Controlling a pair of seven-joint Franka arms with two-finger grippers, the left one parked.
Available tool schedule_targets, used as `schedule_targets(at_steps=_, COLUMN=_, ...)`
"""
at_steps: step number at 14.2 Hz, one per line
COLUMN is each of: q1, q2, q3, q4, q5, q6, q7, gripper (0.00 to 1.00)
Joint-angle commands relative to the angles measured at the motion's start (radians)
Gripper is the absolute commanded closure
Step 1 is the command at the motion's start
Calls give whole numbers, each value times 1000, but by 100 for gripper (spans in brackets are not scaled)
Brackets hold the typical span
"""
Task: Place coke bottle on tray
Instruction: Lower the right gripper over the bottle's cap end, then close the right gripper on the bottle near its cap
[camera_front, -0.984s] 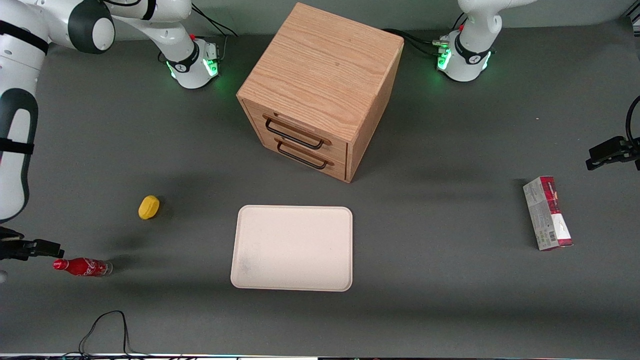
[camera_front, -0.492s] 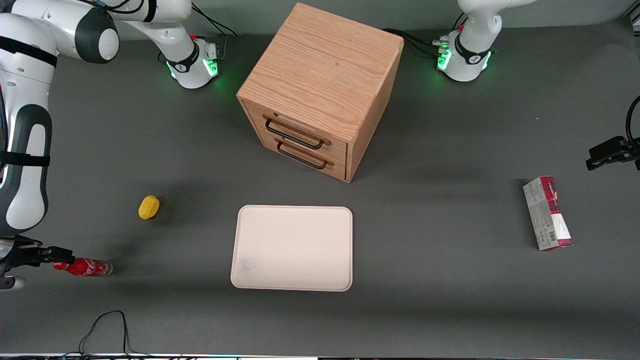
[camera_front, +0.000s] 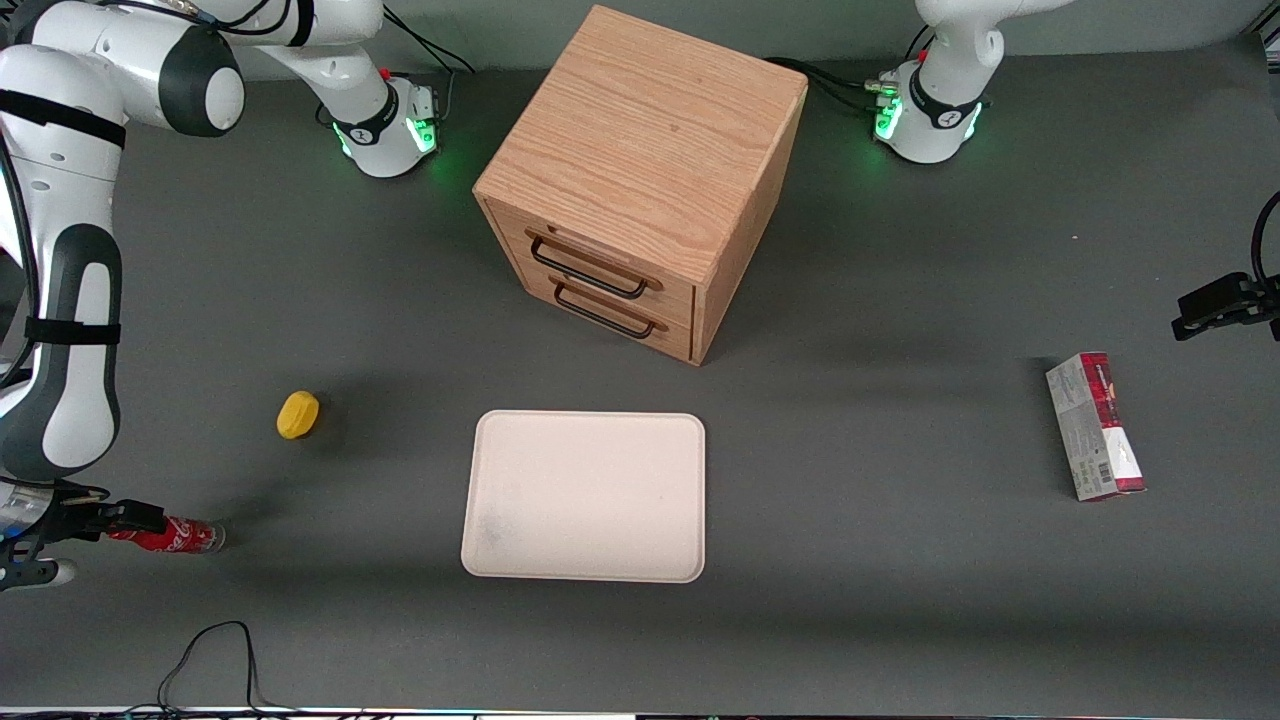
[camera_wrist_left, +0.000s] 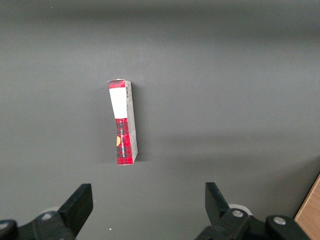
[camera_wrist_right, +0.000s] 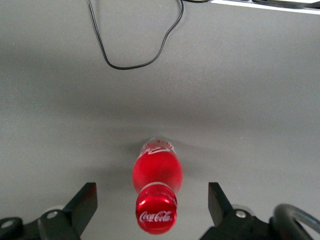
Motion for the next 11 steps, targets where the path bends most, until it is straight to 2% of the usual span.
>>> schedule_targets(at_steps=1, q1=-5, q2=28, q3=2, q4=49, q5=-3, q6=1, q7=-22, gripper=7)
schedule_targets(at_steps=2, q1=-5, q2=27, q3=2, q4=49, q5=-3, q6=1, q7=-22, gripper=26)
schedule_targets(at_steps=4, q1=-5, q2=24, q3=2, q4=48, q5=-3, q6=1, q7=-25, gripper=69)
schedule_targets(at_steps=5, q1=-5, q2=20, q3=2, q4=48, q5=-3, q6=-2, q7=-32, gripper=87)
schedule_targets(at_steps=6, q1=-5, q2=19, q3=2, q4=46, q5=-3, q6=-3, q7=-35, gripper=100)
schedule_targets(at_steps=11, q1=-2, q2=-12, q3=1, q4=36, q5=-14, q6=-17, q7=-37, gripper=100)
